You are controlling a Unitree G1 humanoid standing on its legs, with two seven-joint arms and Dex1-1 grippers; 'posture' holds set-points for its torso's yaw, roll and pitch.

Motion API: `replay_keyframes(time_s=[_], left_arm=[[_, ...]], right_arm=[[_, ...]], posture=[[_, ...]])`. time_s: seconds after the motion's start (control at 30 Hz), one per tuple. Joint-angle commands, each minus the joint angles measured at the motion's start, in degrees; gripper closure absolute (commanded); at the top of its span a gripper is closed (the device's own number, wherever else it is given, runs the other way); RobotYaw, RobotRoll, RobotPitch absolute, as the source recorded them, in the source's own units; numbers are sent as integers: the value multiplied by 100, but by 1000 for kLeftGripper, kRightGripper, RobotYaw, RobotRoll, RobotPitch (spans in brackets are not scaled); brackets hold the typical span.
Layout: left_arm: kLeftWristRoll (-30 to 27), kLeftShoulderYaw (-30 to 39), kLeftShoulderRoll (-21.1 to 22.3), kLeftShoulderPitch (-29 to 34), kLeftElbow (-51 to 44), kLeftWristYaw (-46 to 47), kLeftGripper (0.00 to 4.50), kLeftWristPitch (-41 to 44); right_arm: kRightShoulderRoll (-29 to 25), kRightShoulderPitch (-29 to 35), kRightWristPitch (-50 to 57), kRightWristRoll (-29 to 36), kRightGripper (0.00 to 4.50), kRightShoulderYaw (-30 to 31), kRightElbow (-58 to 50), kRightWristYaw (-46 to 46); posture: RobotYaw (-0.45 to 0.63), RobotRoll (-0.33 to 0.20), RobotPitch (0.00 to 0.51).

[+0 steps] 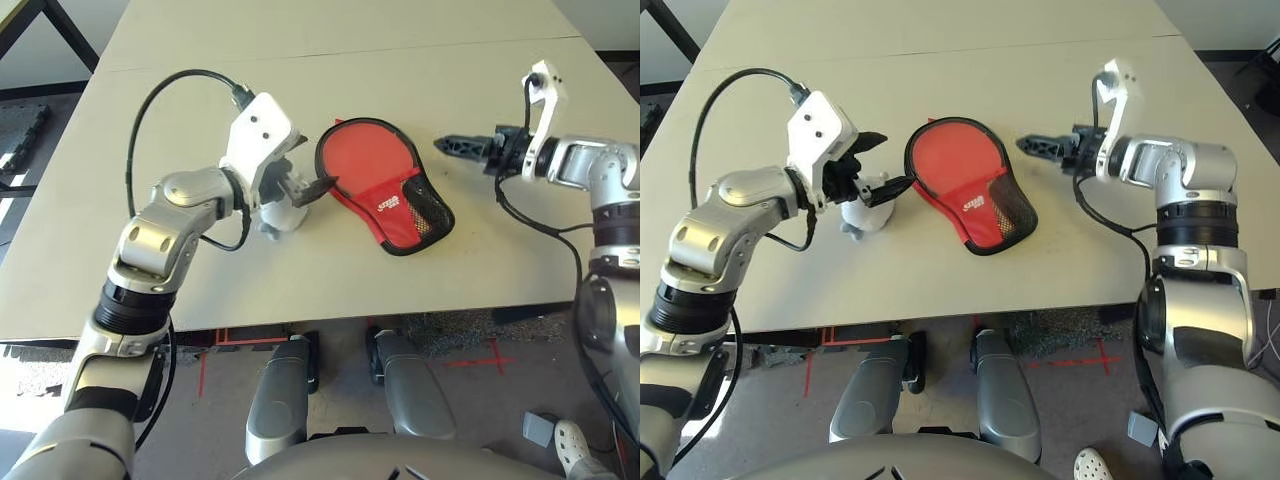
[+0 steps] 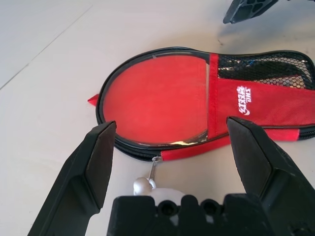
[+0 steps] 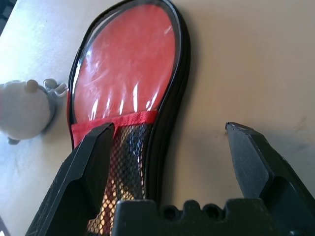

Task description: Store the ping-pong paddle in its case and zip it.

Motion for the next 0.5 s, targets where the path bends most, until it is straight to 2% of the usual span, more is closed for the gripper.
replay_keyframes(time_s=[0.03,0.5], left_arm=[[-119,101,107,103,-211,-96,0,141],[-139,43,46,104,-210,-87,0,186]], right_arm=[[8,345,227,160,28,169,-380,139],[235,1268,1313,828,28,302,-1798,-37]], posture=[[100,0,221],[99,0,222]])
